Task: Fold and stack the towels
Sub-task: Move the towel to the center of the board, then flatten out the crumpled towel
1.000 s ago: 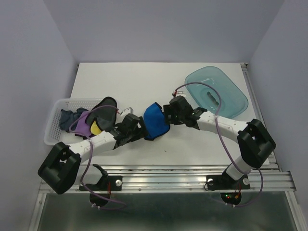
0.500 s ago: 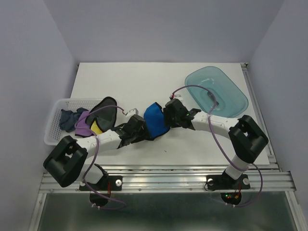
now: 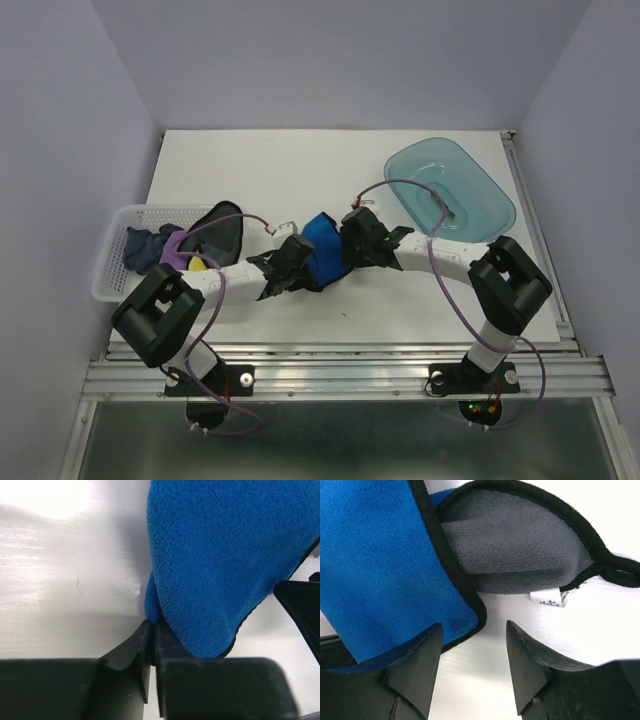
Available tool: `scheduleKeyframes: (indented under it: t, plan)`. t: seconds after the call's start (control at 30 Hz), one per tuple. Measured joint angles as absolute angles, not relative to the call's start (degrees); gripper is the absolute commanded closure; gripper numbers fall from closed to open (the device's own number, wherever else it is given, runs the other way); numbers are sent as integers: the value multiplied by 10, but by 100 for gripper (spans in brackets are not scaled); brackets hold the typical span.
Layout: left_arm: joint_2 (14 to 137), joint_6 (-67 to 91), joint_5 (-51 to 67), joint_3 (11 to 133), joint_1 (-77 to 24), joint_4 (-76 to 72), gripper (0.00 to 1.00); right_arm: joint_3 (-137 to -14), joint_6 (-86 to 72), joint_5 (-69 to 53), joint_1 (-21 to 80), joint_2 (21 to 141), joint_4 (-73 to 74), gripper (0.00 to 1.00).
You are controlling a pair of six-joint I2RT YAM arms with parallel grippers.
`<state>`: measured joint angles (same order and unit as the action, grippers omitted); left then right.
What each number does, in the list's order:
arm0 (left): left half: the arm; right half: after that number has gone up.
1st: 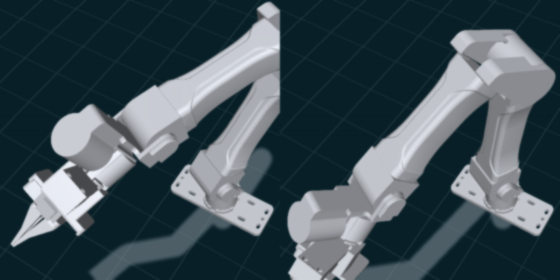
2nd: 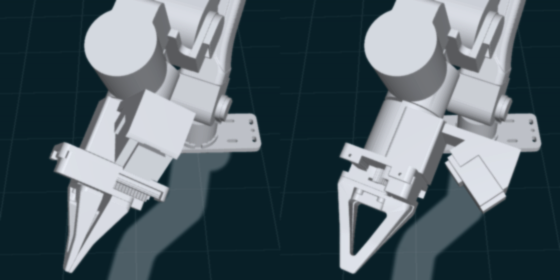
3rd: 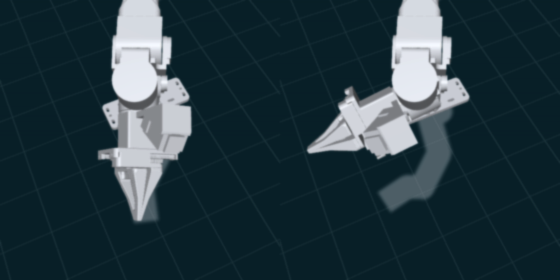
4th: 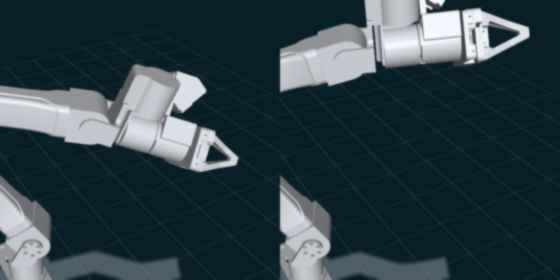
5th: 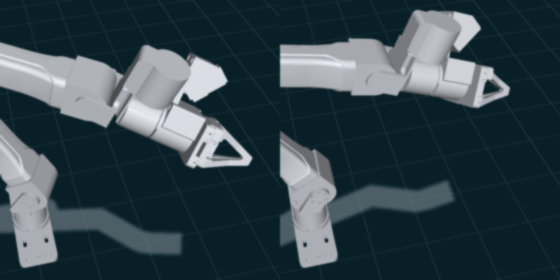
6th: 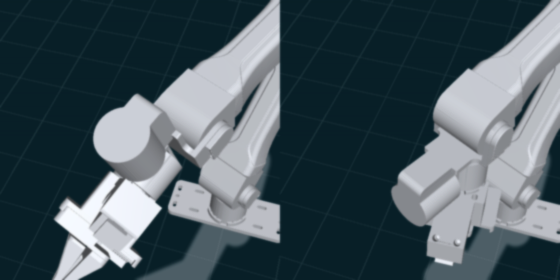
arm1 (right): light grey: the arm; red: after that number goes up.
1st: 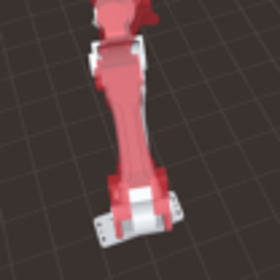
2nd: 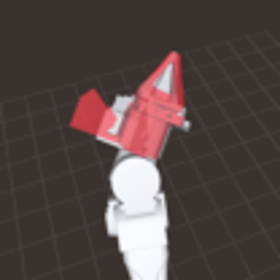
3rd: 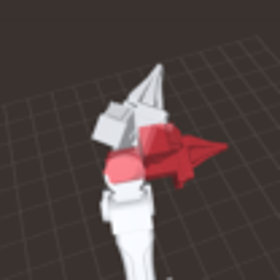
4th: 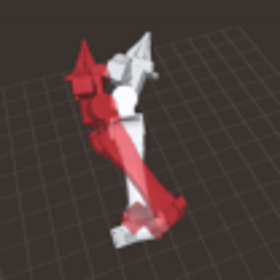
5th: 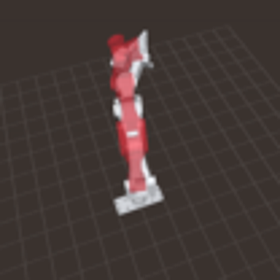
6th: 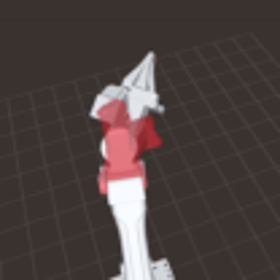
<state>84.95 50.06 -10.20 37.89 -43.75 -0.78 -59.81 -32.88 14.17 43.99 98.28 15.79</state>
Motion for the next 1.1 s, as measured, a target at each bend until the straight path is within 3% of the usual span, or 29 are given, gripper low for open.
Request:
scheduleKeyframes:
  t: [0.03, 0.1, 0.37, 0.57, 0.9, 1.0, 1.1]
  plan:
    - [852, 502, -104, 380, -439, -7, 95, -598, -331, 143, 440, 984, 158, 43]
    - [853, 504, -106, 381, -441, -6, 100, -598, -333, 144, 440, 986, 157, 46]
    - [846, 509, -112, 381, -443, 7, 100, -598, -348, 152, 440, 1009, 153, 54]
    - [823, 514, -116, 374, -446, 25, 100, -598, -360, 143, 440, 1010, 141, 66]
    - [792, 525, -126, 356, -446, 34, 100, -590, -371, 134, 440, 1010, 124, 67]
    - [791, 526, -127, 355, -446, 34, 100, -585, -375, 131, 440, 1010, 119, 75]
    - [789, 528, -127, 354, -446, 34, 100, -581, -378, 126, 440, 1011, 115, 92]
